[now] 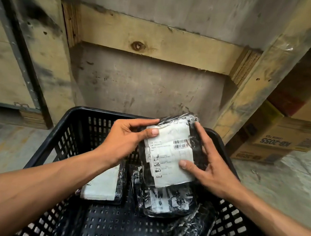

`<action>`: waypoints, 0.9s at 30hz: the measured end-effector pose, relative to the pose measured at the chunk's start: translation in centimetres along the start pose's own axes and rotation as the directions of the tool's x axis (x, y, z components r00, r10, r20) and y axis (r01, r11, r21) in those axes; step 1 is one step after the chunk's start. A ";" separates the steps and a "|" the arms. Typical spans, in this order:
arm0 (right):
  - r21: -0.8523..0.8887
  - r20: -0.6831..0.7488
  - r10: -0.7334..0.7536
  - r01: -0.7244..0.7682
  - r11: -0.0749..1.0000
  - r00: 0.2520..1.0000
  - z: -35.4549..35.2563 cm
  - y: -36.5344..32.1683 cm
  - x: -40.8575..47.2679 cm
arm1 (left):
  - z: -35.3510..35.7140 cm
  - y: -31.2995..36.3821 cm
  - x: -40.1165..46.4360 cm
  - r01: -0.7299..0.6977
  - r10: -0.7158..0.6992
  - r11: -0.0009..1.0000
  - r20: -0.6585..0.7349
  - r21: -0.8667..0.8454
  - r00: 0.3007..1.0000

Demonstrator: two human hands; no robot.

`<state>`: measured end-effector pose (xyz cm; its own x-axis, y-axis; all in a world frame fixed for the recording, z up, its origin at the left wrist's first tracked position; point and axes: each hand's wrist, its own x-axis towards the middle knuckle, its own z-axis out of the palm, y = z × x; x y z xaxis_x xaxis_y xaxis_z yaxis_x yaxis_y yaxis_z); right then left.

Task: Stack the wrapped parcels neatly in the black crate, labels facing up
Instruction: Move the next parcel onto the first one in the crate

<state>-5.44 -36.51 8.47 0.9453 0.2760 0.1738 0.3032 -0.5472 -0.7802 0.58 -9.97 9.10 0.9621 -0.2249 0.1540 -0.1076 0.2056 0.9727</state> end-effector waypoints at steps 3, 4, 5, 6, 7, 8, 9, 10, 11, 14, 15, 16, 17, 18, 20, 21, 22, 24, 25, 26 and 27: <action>-0.073 -0.058 -0.051 0.046 0.996 0.997 1.0 0.3 0.5 | -0.4 0.1 0.3 0.005 -0.006 0.999 -0.016 -0.049 1.000; -0.078 -0.070 -0.053 0.047 0.996 0.996 1.1 0.4 0.7 | -0.5 0.0 0.2 0.002 -0.002 0.999 -0.005 -0.049 1.000; -0.063 -0.076 -0.045 0.040 0.997 0.996 1.3 0.4 0.9 | -0.6 0.0 0.1 -0.006 0.006 0.999 0.008 -0.034 1.000; -0.029 -0.082 -0.033 0.031 0.999 0.996 1.5 0.4 0.9 | -0.7 -0.1 -0.1 -0.015 0.015 1.000 0.022 0.007 1.000; 0.016 -0.090 -0.030 0.032 0.999 0.995 1.7 0.3 0.9 | -1.0 0.0 -0.2 -0.024 0.021 0.997 0.036 0.071 0.999; 0.051 -0.107 -0.039 0.045 0.998 0.994 1.9 0.1 0.9 | -1.3 0.1 -0.3 -0.026 0.018 0.990 0.055 0.142 0.998; 0.066 -0.128 -0.055 0.064 0.996 0.990 2.0 -0.1 1.0 | -1.6 0.2 -0.4 -0.020 0.006 0.982 0.075 0.188 0.997; 0.069 -0.147 -0.068 0.079 0.994 0.987 2.2 -0.3 1.0 | -1.8 0.4 -0.4 -0.007 -0.010 0.982 0.090 0.189 0.996; 0.074 -0.158 -0.071 0.084 0.994 0.985 2.3 -0.5 1.1 | -2.0 0.4 -0.4 0.010 -0.023 0.991 0.099 0.137 0.995; 0.107 -0.171 -0.038 0.057 0.993 0.984 2.8 -1.0 1.3 | -1.7 0.3 -0.4 0.015 -0.013 1.000 0.070 -0.022 0.997; 0.118 -0.172 -0.012 0.032 0.993 0.985 3.0 -1.2 1.3 | -1.6 0.3 -0.4 0.008 -0.007 0.999 0.045 -0.033 0.999; 0.122 -0.169 0.019 0.002 0.992 0.986 3.3 -1.4 1.3 | -1.5 0.4 -0.5 0.008 -0.007 0.999 0.027 -0.037 1.000; 0.126 -0.159 0.048 -0.027 0.992 0.986 3.7 -1.6 1.2 | -1.5 0.4 -0.6 0.013 -0.012 0.999 0.015 -0.033 1.000; 0.142 -0.146 0.074 -0.054 0.988 0.987 4.1 -1.8 1.1 | -1.6 0.5 -0.7 0.018 -0.018 1.000 0.006 -0.022 1.000; 0.225 -0.128 0.119 -0.088 0.970 0.985 5.1 -2.2 0.8 | -1.7 0.6 -1.0 0.022 -0.022 1.000 -0.016 0.002 1.000; 0.285 -0.133 0.138 -0.095 0.954 0.981 5.6 -2.3 0.7 | -1.7 0.6 -1.3 0.022 -0.021 1.000 -0.030 0.019 0.999; 0.346 -0.147 0.156 -0.097 0.933 0.977 6.2 -2.5 0.6 | -1.6 0.6 -1.7 0.021 -0.020 0.999 -0.040 0.044 0.999; 0.424 -0.190 0.172 -0.077 0.903 0.966 7.3 -2.7 0.5 | -1.3 0.2 -2.5 0.010 -0.006 0.991 -0.034 0.132 0.999; 0.426 -0.214 0.171 -0.066 0.902 0.962 7.7 -2.8 0.5 | -1.1 -0.1 -3.0 0.004 0.000 0.981 -0.022 0.194 1.000; 0.404 -0.234 0.168 -0.062 0.913 0.957 7.9 -2.9 0.5 | -1.0 -0.3 -3.6 0.001 0.002 0.969 -0.012 0.246 1.000; 0.375 -0.246 0.164 -0.062 0.925 0.955 8.1 -3.0 0.6 | -0.9 -0.5 -4.1 0.000 0.002 0.964 -0.008 0.267 1.000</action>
<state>-6.74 -28.33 6.09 0.9823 -0.0204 0.1861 0.1768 -0.2265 -0.9578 -3.12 -8.32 7.78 0.9638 -0.2171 0.1550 -0.1709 -0.0560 0.9837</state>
